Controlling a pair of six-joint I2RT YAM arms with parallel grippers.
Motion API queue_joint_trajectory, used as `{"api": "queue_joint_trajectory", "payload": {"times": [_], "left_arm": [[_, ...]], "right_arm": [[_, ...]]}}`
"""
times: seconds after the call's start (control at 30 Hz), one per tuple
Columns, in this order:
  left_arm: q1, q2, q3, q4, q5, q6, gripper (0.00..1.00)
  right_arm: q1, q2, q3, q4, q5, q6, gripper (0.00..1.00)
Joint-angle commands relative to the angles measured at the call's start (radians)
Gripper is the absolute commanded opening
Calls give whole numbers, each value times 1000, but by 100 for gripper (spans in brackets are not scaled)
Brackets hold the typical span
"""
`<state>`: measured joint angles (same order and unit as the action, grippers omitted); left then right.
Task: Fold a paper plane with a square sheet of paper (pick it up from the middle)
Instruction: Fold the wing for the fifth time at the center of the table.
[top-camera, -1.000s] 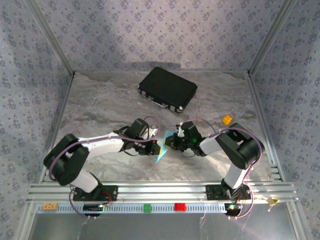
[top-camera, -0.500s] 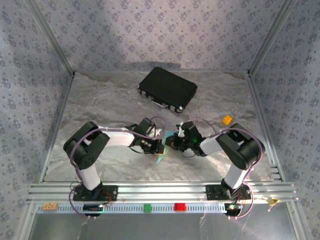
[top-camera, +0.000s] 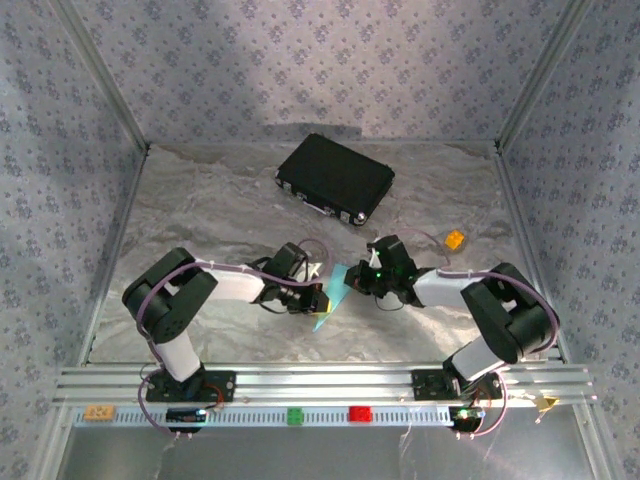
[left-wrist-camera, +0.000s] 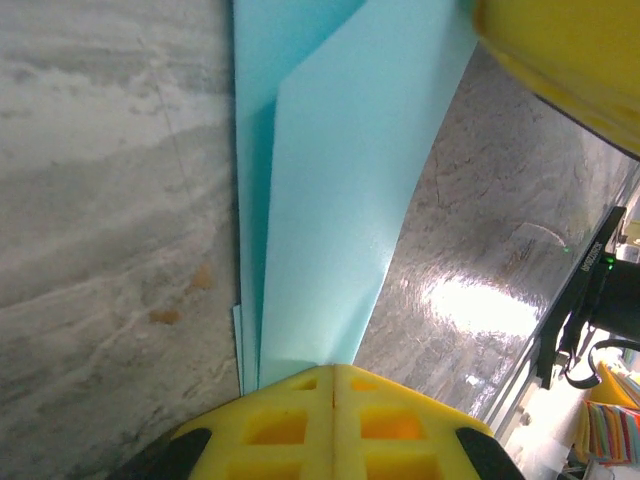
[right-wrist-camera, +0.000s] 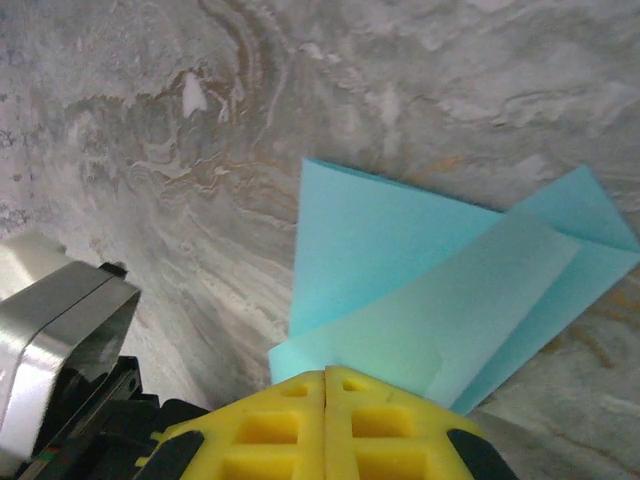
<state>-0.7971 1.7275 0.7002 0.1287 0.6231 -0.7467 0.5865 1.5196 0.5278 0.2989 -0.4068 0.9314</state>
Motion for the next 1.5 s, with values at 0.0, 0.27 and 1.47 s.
{"api": "queue_joint_trajectory", "payload": {"times": [0.0,0.27,1.47], "left_arm": [[-16,7,-26,-60,-29,-20,0],[-18,6,-28,-50,-41,-34,0],[-18,51,-22,-62,6,-10,0]], "right_arm": [[52,-12,41,-86,49,-37,6],[111,68,40,3,67,18,6],[-206,128,-44,104,9,65,5]]}}
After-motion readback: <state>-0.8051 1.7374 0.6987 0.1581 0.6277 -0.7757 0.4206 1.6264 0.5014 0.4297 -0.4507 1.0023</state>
